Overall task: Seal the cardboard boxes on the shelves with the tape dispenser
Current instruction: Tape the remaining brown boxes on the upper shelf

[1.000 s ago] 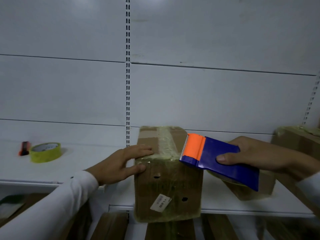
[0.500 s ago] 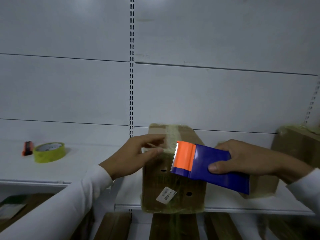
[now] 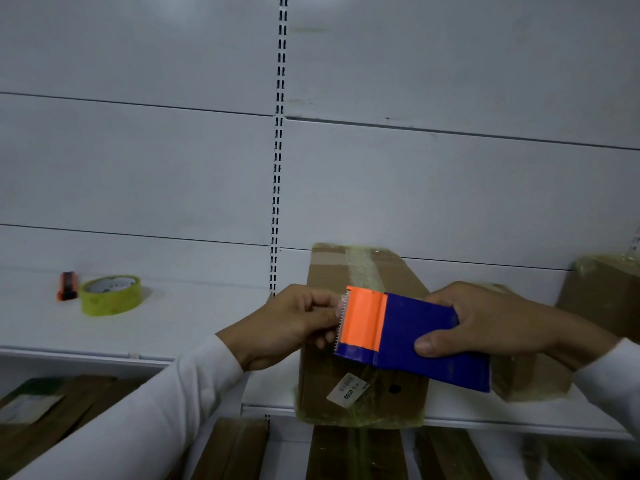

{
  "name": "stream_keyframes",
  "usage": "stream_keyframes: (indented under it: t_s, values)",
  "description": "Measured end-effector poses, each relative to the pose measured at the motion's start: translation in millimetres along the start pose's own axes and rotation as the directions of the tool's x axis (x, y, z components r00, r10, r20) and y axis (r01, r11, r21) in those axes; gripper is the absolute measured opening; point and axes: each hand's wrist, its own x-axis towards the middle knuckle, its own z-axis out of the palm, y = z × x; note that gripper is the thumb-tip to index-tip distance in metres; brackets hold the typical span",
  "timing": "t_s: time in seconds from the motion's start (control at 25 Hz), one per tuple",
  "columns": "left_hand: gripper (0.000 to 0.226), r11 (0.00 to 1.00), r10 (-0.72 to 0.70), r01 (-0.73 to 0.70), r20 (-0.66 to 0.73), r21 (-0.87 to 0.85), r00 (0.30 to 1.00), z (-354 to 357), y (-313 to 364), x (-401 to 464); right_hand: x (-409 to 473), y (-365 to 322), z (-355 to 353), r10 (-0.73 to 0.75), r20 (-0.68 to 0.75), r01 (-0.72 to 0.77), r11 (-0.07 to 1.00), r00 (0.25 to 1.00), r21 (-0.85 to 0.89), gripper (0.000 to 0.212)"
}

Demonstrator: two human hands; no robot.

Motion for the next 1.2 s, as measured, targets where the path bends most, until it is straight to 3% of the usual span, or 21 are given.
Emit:
stream_keyframes:
  t_s: [0.24, 0.36, 0.48, 0.96, 1.12, 1.2]
  values:
    - [0.02, 0.986, 0.052, -0.04, -0.068, 0.162, 0.996, -15.8, 10.5, -7.5, 15.8, -10.0, -12.4, 0.037, 0.106, -0.038, 0.999, 0.994, 0.001, 0.039]
    - [0.018, 0.988, 0.054, -0.016, -0.243, 0.157, 0.968, -43.9, 14.4, -14.1, 6.1, -9.3, -37.3, 0.088, 0.097, -0.088, 0.996, 0.991, -0.005, 0.03]
    - [0.019, 0.99, -0.032, 0.075, -0.324, 0.122, 0.946, -60.8, 7.6, -18.7, -1.9, -1.9, -57.8, 0.188, 0.057, -0.186, 0.982, 0.981, -0.035, 0.036]
    - [0.031, 0.984, -0.064, 0.112, -0.318, 0.138, 0.946, -55.9, -21.2, -5.7, 2.0, 6.0, -64.6, 0.251, 0.073, -0.244, 0.965, 0.965, -0.092, 0.057]
    - [0.022, 0.977, -0.112, 0.166, -0.335, 0.136, 0.936, -44.5, -37.7, 3.4, 5.6, 1.9, -60.9, 0.291, 0.084, -0.282, 0.954, 0.953, -0.102, 0.058]
    - [0.014, 0.926, -0.135, 0.26, -0.404, 0.274, 0.905, -41.3, -41.8, 9.7, 6.5, 0.5, -60.0, 0.303, 0.076, -0.292, 0.948, 0.95, -0.129, 0.063]
